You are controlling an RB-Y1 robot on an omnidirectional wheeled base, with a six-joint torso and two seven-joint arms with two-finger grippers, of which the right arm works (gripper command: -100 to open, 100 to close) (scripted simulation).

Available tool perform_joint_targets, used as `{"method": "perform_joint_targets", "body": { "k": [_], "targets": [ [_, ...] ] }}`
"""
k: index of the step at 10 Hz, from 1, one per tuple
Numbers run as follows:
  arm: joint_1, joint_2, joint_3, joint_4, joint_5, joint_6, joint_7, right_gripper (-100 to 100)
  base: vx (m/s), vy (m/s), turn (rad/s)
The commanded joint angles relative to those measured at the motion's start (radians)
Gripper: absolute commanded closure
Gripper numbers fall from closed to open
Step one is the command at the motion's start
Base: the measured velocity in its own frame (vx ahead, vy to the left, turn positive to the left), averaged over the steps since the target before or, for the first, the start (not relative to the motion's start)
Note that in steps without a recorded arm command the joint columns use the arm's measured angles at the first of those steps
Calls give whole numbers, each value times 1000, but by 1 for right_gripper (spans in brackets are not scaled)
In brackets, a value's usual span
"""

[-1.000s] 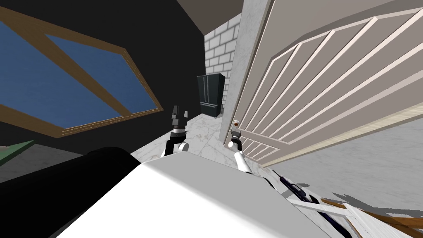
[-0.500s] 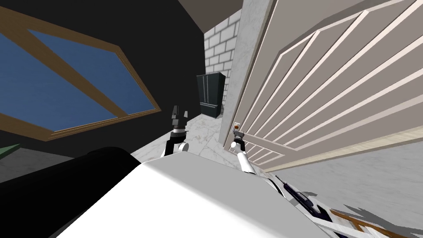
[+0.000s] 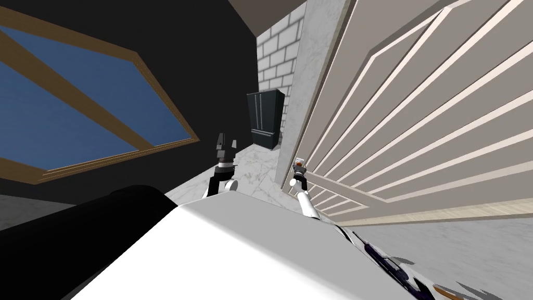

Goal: Push the door open

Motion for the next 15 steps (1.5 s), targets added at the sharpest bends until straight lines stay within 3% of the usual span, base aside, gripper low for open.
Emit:
{"method": "perform_joint_targets", "body": {
  "k": [1, 6, 7, 15],
  "targets": [
    [0, -2, 0, 2, 0, -1, -1, 100, -8, 2, -3],
    [0, -2, 0, 2, 0, -1, -1, 100, -14, 2, 2],
    [0, -19, 15, 8, -6, 2, -11, 100, -101, -46, 134],
    [-14, -93, 98, 31, -47, 2, -72, 100, -218, -106, 178]
  ]
}}
